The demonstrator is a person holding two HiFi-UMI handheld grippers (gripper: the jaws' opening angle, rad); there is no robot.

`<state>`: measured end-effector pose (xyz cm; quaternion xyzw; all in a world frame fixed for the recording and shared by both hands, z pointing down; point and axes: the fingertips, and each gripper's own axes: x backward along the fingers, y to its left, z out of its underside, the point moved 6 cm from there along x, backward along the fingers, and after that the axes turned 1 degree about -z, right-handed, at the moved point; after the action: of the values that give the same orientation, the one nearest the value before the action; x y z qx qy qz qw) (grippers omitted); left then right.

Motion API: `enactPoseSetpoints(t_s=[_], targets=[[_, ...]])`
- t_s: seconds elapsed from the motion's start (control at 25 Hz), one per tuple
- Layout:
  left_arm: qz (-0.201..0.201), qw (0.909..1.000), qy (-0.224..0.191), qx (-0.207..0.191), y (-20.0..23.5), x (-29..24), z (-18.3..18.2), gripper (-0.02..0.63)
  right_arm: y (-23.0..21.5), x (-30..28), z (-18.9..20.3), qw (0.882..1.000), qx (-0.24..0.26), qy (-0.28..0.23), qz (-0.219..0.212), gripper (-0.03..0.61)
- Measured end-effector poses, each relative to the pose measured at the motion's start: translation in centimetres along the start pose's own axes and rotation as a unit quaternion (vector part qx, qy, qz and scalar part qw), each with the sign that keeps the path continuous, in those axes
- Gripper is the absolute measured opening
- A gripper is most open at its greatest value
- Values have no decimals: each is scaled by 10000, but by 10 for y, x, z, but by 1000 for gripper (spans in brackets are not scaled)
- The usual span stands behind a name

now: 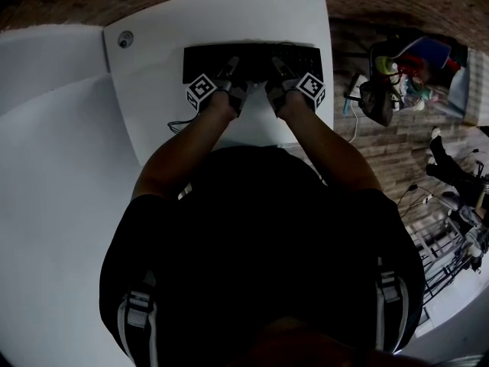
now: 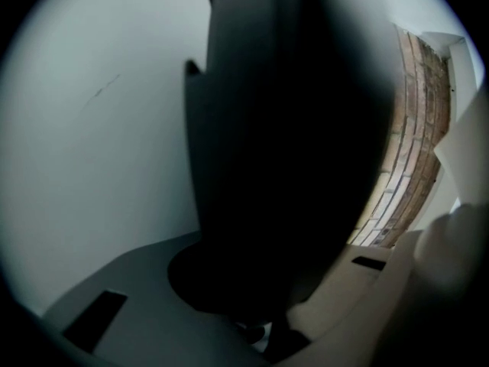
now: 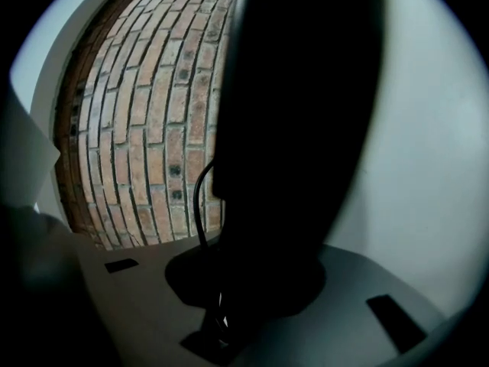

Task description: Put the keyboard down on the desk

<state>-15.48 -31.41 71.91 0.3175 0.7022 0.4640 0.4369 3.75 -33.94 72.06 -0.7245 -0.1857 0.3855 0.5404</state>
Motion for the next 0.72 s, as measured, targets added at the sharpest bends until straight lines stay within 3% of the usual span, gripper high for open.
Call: enactPoseSetpoints(t_s=[0.72], targets=[[53, 9999, -80, -49, 2, 0, -3, 90, -5, -4, 2, 9998, -182, 19, 20, 129]])
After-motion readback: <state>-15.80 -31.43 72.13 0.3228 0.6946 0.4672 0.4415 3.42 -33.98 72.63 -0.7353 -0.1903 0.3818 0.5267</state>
